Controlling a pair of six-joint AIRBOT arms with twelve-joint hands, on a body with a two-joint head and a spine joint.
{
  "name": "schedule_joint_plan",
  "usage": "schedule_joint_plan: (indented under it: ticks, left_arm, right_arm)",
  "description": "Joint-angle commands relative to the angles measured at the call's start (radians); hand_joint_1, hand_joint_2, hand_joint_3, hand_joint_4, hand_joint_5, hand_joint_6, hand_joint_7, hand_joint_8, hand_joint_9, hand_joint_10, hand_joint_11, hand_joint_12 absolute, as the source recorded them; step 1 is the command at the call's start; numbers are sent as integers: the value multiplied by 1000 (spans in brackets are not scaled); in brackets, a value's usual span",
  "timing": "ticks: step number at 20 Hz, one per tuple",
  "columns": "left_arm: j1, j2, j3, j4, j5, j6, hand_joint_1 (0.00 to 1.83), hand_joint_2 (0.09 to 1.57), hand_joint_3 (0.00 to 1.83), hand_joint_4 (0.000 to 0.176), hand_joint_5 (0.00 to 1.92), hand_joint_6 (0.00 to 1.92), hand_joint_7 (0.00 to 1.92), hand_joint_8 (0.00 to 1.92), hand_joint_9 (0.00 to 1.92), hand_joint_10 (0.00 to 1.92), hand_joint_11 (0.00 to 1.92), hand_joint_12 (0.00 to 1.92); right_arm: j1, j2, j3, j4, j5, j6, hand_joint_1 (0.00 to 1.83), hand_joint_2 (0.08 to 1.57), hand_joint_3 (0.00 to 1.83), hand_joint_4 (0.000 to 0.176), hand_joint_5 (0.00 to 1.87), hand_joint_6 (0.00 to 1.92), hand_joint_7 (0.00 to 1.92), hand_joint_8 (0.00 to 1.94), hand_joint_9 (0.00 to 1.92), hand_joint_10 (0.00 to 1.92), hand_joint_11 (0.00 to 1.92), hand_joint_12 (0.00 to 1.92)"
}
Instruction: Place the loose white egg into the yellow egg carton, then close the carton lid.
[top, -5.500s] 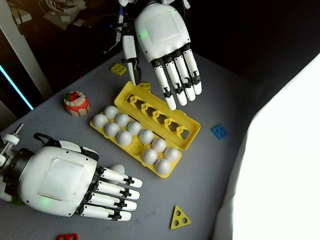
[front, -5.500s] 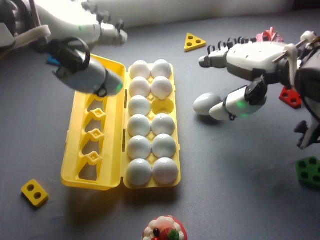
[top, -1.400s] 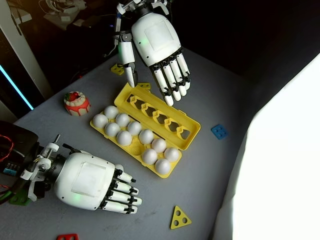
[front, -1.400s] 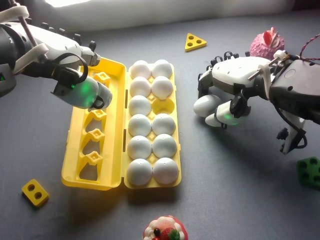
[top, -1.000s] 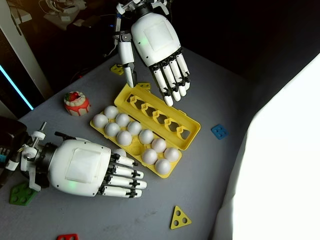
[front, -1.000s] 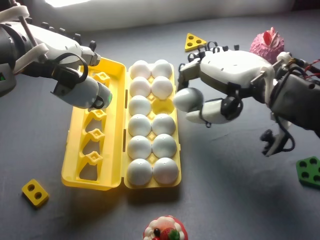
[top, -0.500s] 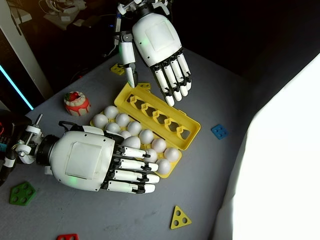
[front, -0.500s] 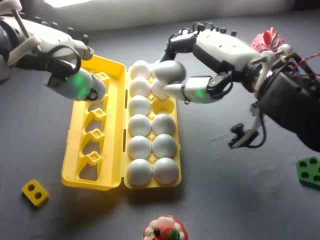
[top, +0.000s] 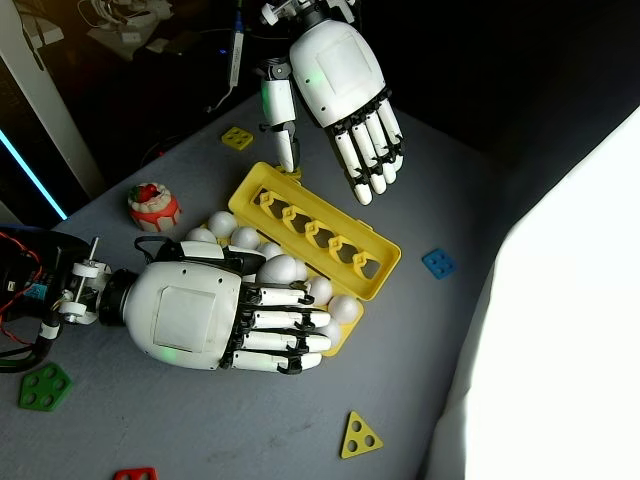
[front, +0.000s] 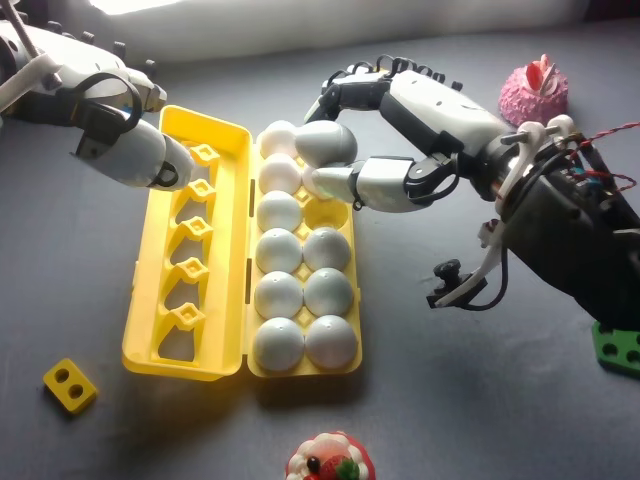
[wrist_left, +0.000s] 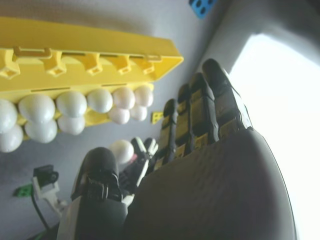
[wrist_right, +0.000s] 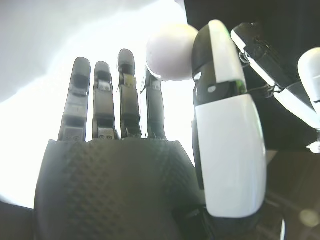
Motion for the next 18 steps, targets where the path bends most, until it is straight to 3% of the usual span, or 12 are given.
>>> schedule_joint_plan:
  ticks: [1,7,11,16,18]
  left_arm:
    - [-16,3,4,63,-34,3,0,1324,0,25,80,0,120,0,109,0,0,557]
    - [-28,4,8,63,-23,5,0,1321,0,27,78,6,117,2,109,0,0,551]
    - [-33,7,9,63,-18,7,0,1322,0,24,69,1,115,1,110,3,0,566]
    - [-34,7,9,62,-15,7,0,1329,2,22,62,3,98,4,96,2,0,529]
    - [-35,7,9,60,-15,7,0,1329,1,29,75,4,112,2,109,2,0,516]
  right_arm:
    - [3,0,6,-34,108,20,1091,1201,1,0,816,1261,410,2,152,1,0,450]
    - [-9,-20,17,-31,77,82,1103,1194,0,0,828,1244,422,4,164,7,0,451]
    - [-18,-33,24,-30,76,86,1101,1190,0,0,836,1231,442,7,173,7,0,584]
    - [-26,-56,48,-16,73,88,1096,1196,1,0,826,1246,423,0,160,1,0,539]
    - [-27,-64,58,-14,72,88,1114,1177,0,0,863,1190,449,7,179,7,0,640]
